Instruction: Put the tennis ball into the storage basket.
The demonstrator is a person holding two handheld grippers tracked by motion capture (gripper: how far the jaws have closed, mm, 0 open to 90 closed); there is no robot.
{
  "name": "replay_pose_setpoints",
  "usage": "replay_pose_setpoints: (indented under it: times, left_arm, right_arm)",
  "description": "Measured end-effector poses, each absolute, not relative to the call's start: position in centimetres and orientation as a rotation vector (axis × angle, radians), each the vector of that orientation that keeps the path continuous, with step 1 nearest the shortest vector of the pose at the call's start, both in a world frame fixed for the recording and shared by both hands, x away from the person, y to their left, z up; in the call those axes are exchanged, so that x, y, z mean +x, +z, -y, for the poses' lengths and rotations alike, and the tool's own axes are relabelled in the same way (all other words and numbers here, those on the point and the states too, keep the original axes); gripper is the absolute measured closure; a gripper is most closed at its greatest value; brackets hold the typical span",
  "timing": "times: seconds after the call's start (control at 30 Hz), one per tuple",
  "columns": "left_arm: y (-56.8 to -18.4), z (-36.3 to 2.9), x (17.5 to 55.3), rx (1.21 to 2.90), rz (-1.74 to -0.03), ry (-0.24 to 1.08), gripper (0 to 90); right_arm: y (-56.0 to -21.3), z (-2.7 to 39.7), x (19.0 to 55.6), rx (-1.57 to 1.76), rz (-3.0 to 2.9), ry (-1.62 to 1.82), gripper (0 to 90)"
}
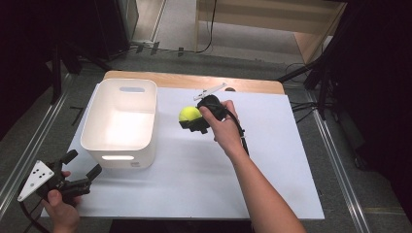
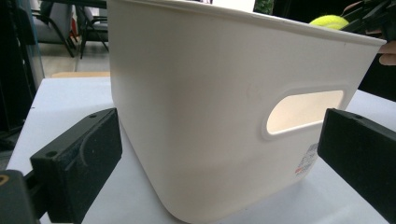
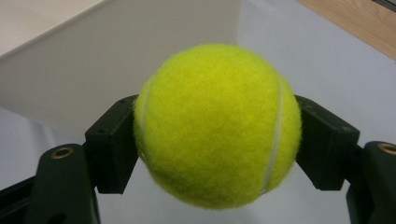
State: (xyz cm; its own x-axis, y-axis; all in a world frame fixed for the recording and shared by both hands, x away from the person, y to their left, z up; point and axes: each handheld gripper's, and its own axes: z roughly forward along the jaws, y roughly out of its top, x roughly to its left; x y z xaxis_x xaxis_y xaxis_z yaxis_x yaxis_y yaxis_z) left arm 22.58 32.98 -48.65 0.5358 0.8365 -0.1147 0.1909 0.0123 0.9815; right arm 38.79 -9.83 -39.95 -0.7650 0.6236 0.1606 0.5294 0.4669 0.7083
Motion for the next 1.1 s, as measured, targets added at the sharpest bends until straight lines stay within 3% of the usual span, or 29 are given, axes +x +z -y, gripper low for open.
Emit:
replay_pose_setpoints:
  times: [1.1]
  left_arm:
    - [-48.7,-33.0,22.7,1.508,-0.927,0.629,0.0]
  right_arm:
    - [-38.3,7.1,39.0,0.927,-2.611,1.226,22.8]
